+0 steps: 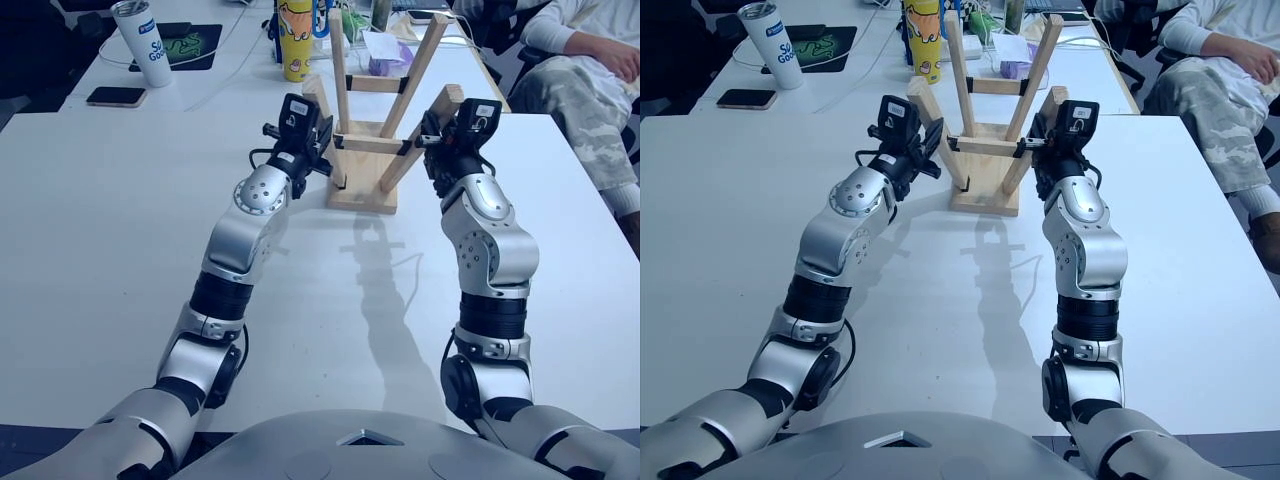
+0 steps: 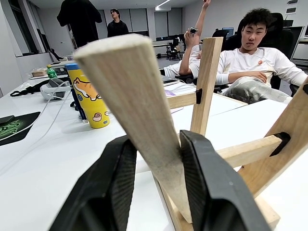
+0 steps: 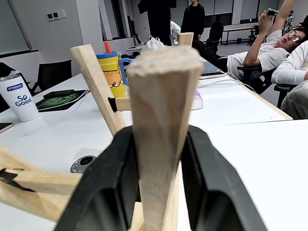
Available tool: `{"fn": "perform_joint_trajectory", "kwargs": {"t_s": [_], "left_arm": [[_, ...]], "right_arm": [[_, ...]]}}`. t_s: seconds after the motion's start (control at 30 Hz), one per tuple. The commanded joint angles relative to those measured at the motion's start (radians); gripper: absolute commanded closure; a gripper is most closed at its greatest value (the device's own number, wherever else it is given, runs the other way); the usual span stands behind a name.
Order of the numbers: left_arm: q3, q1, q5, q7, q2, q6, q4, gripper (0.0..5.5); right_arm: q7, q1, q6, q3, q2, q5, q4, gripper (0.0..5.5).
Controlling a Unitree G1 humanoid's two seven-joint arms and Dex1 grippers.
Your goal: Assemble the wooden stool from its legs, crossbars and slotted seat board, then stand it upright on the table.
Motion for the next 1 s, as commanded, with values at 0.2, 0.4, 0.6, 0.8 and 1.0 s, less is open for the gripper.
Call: {"fn": "perform_joint_trajectory", "kwargs": {"t_s": [0.2, 0.4, 0.6, 0.8, 1.0], "left_arm": [[-0.007, 0.099, -0.037, -0.061, -0.081, 0.013, 0.068, 4.21], [0.005, 0.109, -0.003, -0.054, -0.088, -0.065, 0.056, 3.14], [0.01, 0.137, 0.0, -0.077, -0.081, -0.083, 0.012, 2.78], [0.059, 0.213, -0.02, -0.125, -0.009, -0.039, -0.07, 2.78], [0.191, 0.325, -0.152, -0.248, 0.097, 0.061, -0.168, 2.78]], "right_arm": [[0.04, -0.027, 0.055, -0.007, 0.051, 0.072, 0.029, 4.45], [0.044, -0.017, 0.056, -0.006, 0.051, 0.06, 0.031, 4.46], [0.045, -0.006, 0.056, -0.005, 0.053, 0.055, 0.028, 4.46], [0.039, -0.002, 0.058, -0.007, 0.056, 0.053, 0.023, 4.46], [0.04, -0.001, 0.058, -0.016, 0.051, 0.05, 0.026, 4.46]]}}
